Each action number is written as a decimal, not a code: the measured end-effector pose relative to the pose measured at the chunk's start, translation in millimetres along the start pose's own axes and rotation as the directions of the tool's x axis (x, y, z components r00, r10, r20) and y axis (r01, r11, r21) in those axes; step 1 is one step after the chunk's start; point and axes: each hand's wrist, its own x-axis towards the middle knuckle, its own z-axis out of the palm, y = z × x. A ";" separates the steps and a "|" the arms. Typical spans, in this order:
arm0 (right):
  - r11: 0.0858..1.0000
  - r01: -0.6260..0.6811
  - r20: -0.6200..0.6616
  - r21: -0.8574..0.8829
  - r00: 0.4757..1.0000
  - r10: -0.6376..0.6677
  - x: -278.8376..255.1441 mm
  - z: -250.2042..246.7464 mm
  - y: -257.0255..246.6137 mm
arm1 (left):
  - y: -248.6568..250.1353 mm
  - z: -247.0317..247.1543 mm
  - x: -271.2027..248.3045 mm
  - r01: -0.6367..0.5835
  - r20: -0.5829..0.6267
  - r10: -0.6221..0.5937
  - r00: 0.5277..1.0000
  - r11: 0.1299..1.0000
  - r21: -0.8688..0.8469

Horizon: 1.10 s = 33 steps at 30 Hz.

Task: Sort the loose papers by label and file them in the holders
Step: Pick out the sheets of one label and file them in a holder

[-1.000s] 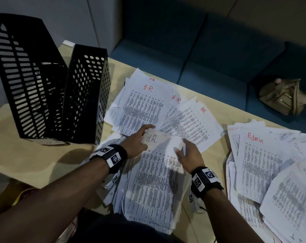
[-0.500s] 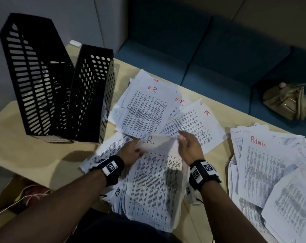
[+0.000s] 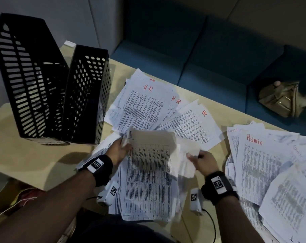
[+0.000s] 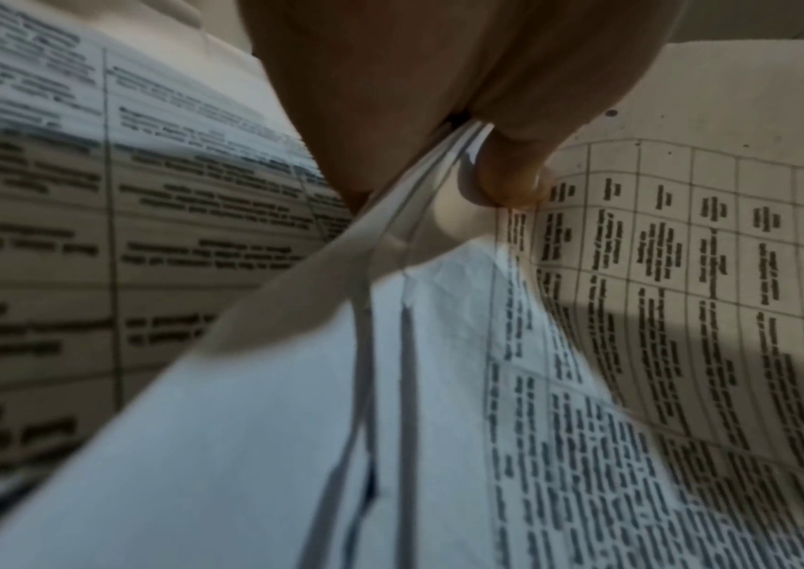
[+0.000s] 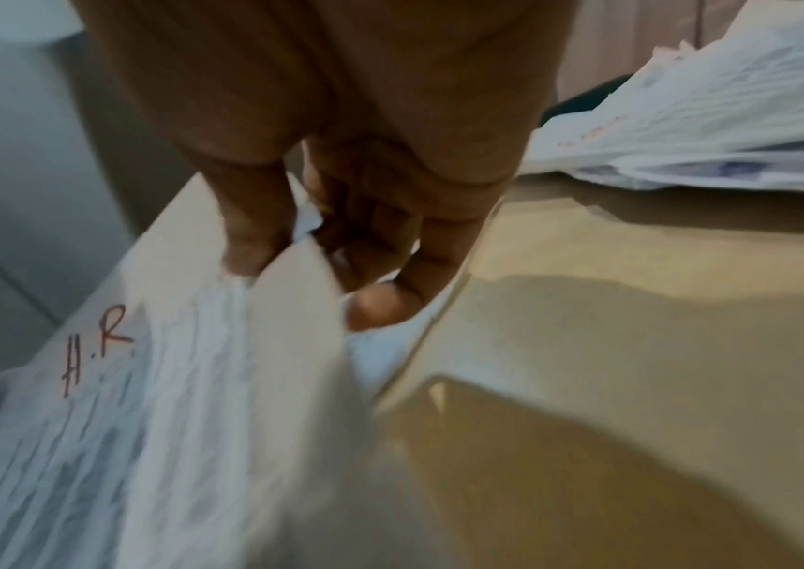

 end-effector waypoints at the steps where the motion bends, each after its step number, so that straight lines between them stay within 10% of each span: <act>1: 1.000 -0.010 -0.099 0.001 0.995 0.010 6.1 -9.5 -1.8 | -0.2 -1.4 0.4 -0.006 -0.006 0.006 1.000 1.000 0.001; 7: 0.941 -0.334 -0.353 0.053 0.875 0.331 46.9 -37.2 0.3 | 3.2 1.0 -2.1 -0.020 0.004 0.020 1.000 1.000 0.016; 16: 0.936 -0.340 -0.360 -0.095 0.888 0.286 47.6 -2.7 -20.7 | 7.5 3.4 -4.5 -0.043 -0.002 0.043 0.999 0.993 0.109; 24: 0.952 0.270 -0.603 0.146 0.787 -0.131 13.9 -33.3 -68.8 | 8.4 1.8 -5.8 -0.043 0.047 0.039 0.998 0.997 0.067; 30: 0.668 0.738 -0.807 0.101 0.453 -0.378 -23.5 -121.9 -114.2 | 5.4 2.1 -3.1 -0.033 -0.011 0.034 0.999 0.996 0.087; 33: 0.585 0.767 -0.763 0.262 0.536 -0.361 -16.6 -132.4 -98.6 | 3.8 0.9 -0.2 -0.050 -0.013 0.052 0.999 0.990 0.135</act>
